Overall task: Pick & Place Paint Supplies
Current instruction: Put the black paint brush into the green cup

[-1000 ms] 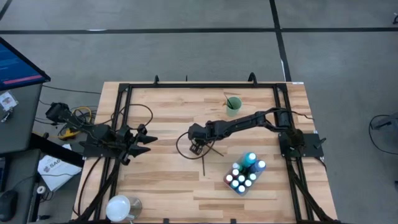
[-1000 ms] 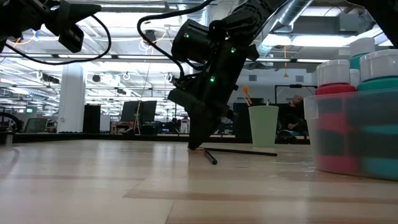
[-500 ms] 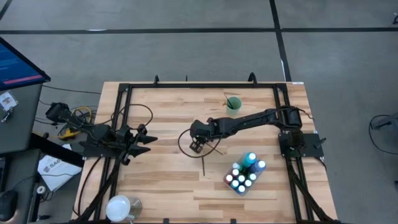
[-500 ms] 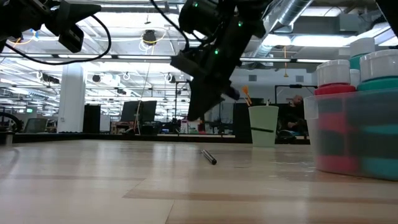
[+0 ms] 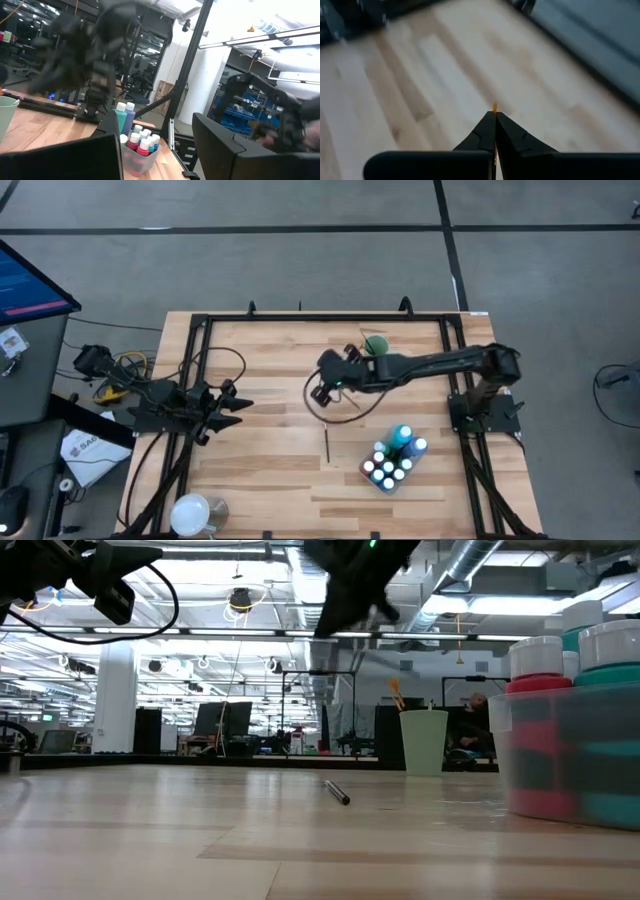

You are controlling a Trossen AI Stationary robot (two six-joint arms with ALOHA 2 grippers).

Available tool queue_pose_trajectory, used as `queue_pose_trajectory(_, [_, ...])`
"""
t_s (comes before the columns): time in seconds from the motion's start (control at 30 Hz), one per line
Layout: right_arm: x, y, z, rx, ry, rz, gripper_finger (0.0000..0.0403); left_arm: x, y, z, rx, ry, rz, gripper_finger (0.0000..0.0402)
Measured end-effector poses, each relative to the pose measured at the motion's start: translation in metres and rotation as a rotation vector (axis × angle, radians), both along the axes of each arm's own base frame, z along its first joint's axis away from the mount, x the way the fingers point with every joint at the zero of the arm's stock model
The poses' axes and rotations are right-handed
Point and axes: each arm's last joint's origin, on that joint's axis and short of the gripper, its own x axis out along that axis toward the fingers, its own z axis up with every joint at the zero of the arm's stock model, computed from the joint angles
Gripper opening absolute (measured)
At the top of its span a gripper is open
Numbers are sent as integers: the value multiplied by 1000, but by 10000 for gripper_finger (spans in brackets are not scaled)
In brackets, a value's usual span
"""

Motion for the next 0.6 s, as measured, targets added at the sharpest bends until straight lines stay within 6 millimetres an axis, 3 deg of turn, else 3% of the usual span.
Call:
queue_pose_trajectory(0.2, [-33,-17,57,-207,-74,-21,0,0,0,0,0,0,0,132])
queue_pose_trajectory(0.3, [-53,-28,72,-289,-123,-11,0,0,0,0,0,0,0,132])
queue_pose_trajectory(0.4, [-75,-40,72,-342,-180,-30,0,0,0,0,0,0,0,132])
queue_pose_trajectory(0.6, [-113,-65,47,-451,-293,-103,0,0,0,0,0,0,0,132])
